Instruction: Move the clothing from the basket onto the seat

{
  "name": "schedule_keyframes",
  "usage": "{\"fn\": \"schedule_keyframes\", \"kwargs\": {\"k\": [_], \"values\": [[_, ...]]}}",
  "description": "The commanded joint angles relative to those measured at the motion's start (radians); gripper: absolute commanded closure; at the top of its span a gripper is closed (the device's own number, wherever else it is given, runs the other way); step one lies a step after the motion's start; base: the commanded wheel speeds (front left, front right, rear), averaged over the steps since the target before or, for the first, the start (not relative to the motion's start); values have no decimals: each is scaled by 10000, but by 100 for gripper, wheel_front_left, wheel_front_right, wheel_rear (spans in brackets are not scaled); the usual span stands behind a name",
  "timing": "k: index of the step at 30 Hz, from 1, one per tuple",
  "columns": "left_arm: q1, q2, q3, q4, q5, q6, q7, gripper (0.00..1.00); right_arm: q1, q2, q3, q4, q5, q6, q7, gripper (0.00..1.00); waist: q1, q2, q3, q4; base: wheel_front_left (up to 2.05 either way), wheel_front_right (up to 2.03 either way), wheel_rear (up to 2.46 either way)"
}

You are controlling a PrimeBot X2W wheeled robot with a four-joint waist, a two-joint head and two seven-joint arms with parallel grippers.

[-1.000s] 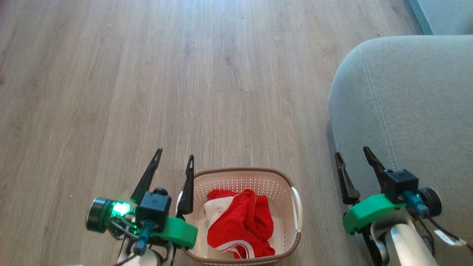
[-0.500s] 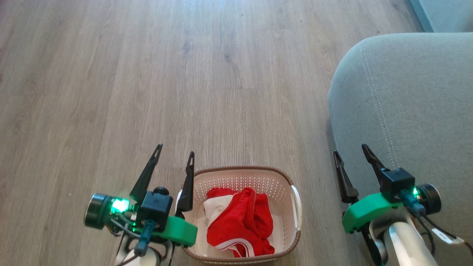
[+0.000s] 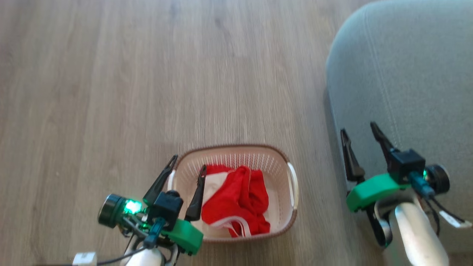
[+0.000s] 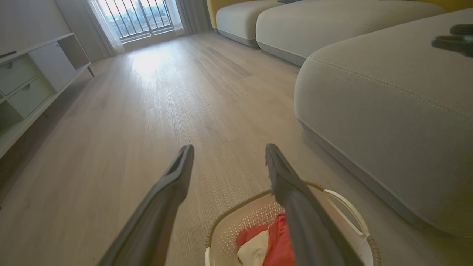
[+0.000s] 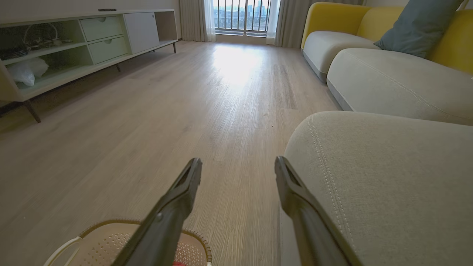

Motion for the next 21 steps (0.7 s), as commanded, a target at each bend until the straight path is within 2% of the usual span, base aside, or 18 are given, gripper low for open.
{"fn": "schedule_keyframes", "kwargs": {"k": [1,8,15,21], "values": [[-685,-30,234,-112,43,-126,-126,0,-533,-102,203,-408,-142,-2,-134,0,0,0,842,-254,0,0,0],[-1700,9,-154,738,327,-700,-126,0,-1105,-102,-25,-877,-296,-2,-134,0,0,0,2648,-781,0,0,0],[-2929,287,-839,2200,590,-1267,-126,0,-1575,-102,-141,-1506,-448,-2,-134,0,0,0,4285,-1341,0,0,0],[-3992,456,-1140,3837,598,-1450,-126,0,-1722,-102,-167,-2247,-546,-2,-134,0,0,0,5469,-1841,0,0,0]]}}
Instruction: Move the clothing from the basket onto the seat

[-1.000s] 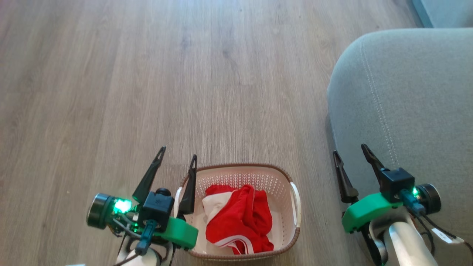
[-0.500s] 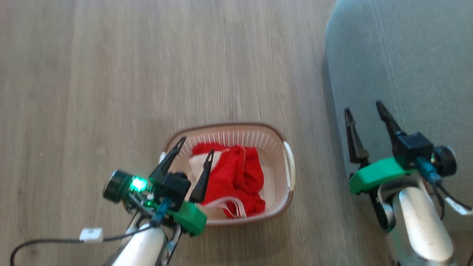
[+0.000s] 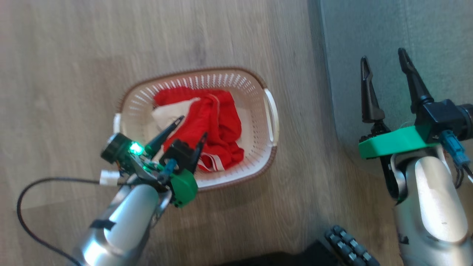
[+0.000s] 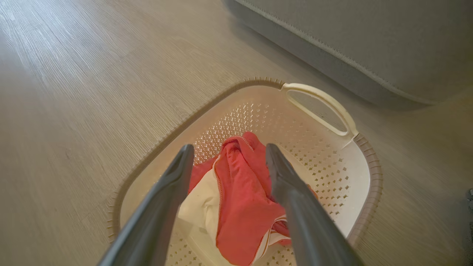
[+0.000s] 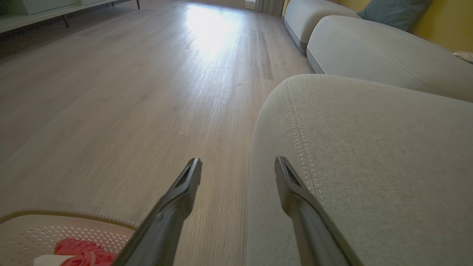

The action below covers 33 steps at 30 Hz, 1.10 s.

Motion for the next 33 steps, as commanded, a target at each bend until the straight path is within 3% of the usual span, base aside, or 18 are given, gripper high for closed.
{"fn": "schedule_keyframes", "kwargs": {"k": [1,3,13,18,26,33], "values": [[-335,207,138,215,52,-65,-124,0,-31,-89,227,-505,-94,-2,-93,0,-2,0,989,-621,0,0,0],[-812,174,161,1158,-167,-293,-124,0,-114,-89,374,-834,47,-2,-93,0,-2,0,1518,-850,0,0,0],[-2274,192,224,3811,-325,-571,-124,0,-238,-89,753,-1658,353,-2,-93,0,-2,0,2745,-1487,0,0,0],[-3058,304,-512,5301,291,-938,-124,0,-255,-89,867,-1930,501,-2,-93,0,-2,0,3197,-1733,0,0,0],[-4192,71,-691,7241,461,-355,127,0,-155,-89,1192,-2058,605,-2,-93,0,-2,0,3543,-1910,0,0,0],[-4535,-76,-836,7512,381,-562,270,0,-22,-89,1196,-2143,555,-2,-93,0,-2,0,3661,-1894,0,0,0]]}}
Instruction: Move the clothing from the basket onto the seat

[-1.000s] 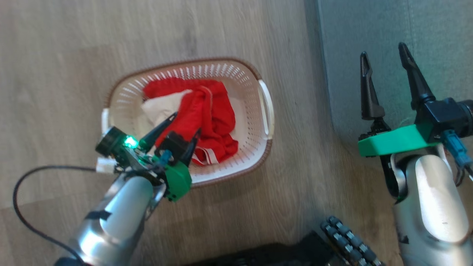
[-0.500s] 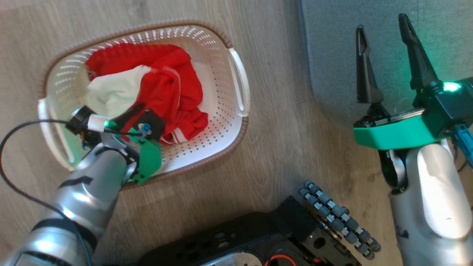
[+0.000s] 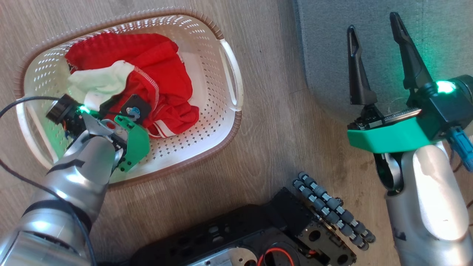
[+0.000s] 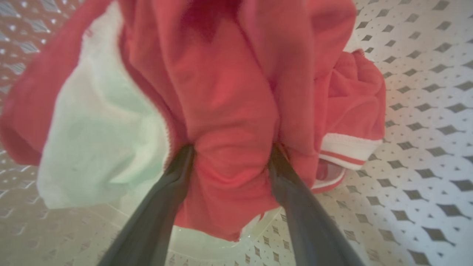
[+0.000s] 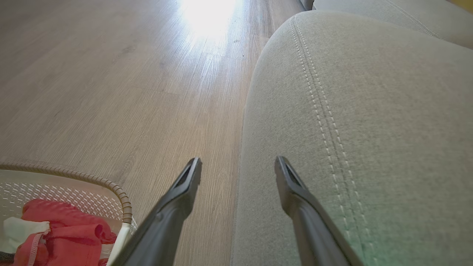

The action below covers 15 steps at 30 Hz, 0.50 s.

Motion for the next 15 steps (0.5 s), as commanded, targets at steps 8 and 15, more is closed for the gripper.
{"fn": "schedule_keyframes", "kwargs": {"k": [8,15], "values": [[-142,4,-128,67,-131,-548,299,93,462,-91,186,-341,-158,-2,-63,0,0,1,105,67,0,0,0],[-240,42,-328,87,-252,-875,171,100,323,-91,173,-280,-194,-2,-63,0,0,1,116,139,0,0,0]]}}
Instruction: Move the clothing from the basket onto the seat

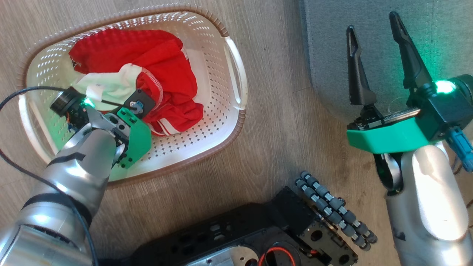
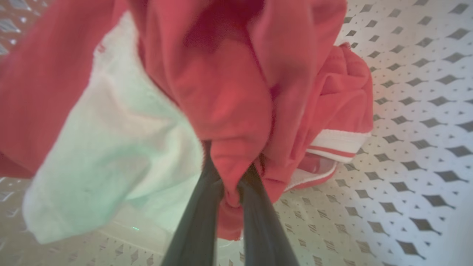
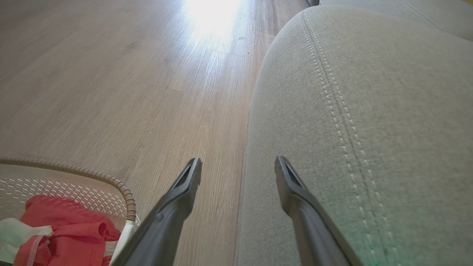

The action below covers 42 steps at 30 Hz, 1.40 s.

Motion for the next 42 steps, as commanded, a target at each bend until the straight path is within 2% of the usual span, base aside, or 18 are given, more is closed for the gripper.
{"fn": "schedule_keyframes", "kwargs": {"k": [1,8,17,25,34,42], "values": [[119,105,65,-6,-81,-33,-138,100,271,-91,182,-184,-57,-2,-63,0,0,0,-40,16,0,0,0],[169,138,-172,-1,-10,109,-452,100,-80,-91,125,-26,-25,-2,-63,0,0,0,-369,152,0,0,0],[834,-349,-14,-384,-544,251,-695,100,-133,-91,-97,604,-335,-2,-63,0,0,0,-1892,846,0,0,0],[2062,-469,382,-1838,-1232,413,-702,100,180,-91,-345,1345,-675,-2,-63,0,0,0,-3828,1508,0,0,0],[3405,-370,1209,-4165,-1730,1097,-704,100,691,-91,-532,1938,-859,-2,-63,0,0,0,-5825,2157,0,0,0],[4437,-201,2065,-6153,-1751,1468,-704,100,1297,-91,-549,2356,-827,-2,-63,0,0,0,-7176,2542,0,0,0]]}}
